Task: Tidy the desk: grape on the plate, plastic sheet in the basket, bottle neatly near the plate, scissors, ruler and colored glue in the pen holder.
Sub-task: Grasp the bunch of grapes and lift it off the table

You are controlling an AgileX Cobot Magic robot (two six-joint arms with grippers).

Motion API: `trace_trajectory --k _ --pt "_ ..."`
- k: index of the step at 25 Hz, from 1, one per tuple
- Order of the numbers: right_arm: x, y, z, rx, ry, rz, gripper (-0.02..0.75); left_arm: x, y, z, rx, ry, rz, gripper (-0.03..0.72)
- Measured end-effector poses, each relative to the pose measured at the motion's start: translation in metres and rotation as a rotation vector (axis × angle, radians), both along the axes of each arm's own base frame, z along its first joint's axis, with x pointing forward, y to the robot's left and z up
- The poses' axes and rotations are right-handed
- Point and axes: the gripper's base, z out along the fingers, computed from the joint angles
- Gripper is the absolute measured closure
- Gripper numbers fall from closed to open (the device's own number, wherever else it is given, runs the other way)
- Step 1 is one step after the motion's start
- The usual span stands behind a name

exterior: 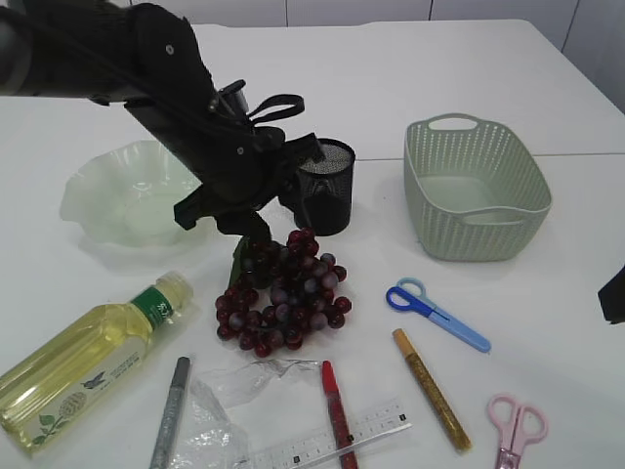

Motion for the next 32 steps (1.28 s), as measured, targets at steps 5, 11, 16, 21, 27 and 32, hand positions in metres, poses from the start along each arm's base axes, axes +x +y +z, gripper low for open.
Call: trace_trajectory --k 5,11,16,21,27,32 --pt "0.0 0.0 0.0 0.002 0.003 0.0 0.186 -0.004 0.0 -0.002 0.031 0.06 0.108 0.321" --pt "0.0 0.0 0.0 0.002 -0.002 -0.001 0.186 -0.01 -0.009 -0.017 0.104 0.073 0.084 0.246" --pt "0.0 0.0 0.0 0.002 -0.002 -0.001 0.186 -0.009 -0.013 -0.041 0.108 0.143 0.102 0.109" --pt "0.0 0.0 0.0 0.002 -0.002 -0.001 0.186 -0.004 -0.016 -0.051 0.088 0.121 0.116 0.089" --pt "0.0 0.0 0.0 0.002 -0.003 -0.001 0.186 0.002 -0.02 -0.066 0.069 0.092 0.131 0.087" --pt "0.0 0.0 0.0 0.002 -0.003 -0.001 0.186 0.006 -0.021 -0.078 0.071 0.082 0.134 0.092"
